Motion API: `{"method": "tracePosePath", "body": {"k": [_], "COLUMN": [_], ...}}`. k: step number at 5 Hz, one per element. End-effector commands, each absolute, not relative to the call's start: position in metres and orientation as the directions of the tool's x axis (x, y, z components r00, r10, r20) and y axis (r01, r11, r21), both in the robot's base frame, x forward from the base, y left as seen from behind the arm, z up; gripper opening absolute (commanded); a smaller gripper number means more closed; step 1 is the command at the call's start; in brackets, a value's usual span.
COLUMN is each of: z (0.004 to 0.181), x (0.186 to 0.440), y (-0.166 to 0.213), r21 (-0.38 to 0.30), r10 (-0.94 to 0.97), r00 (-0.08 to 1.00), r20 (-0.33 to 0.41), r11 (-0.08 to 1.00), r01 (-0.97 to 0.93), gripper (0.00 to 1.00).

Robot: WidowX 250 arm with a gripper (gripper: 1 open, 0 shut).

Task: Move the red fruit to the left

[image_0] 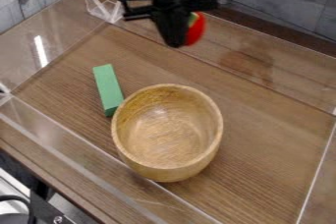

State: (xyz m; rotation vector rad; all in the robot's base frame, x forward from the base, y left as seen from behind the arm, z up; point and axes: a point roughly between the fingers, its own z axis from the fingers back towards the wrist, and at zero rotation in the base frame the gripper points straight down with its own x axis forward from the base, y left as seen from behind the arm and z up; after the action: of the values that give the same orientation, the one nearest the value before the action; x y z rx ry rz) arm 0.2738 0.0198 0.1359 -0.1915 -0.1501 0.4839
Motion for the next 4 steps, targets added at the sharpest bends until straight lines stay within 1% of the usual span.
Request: {"method": "tracePosePath", "body": {"k": [1,2,4], "z": [0.15,0.147,0.13], "x": [0.287,0.288,0.297], "y": [0.048,0.071,0.067], "r21": [-0.218,-0.198,-0.154], "r10": [0.507,0.516,0.618], "r00": [0.847,0.839,0.763], "r20": [0.161,0.174,0.191], "r11": [0.855,0.853,0.786], "r01": [-0.47,-0.483,-0.598], "gripper": [0.0,0.0,0.0]}}
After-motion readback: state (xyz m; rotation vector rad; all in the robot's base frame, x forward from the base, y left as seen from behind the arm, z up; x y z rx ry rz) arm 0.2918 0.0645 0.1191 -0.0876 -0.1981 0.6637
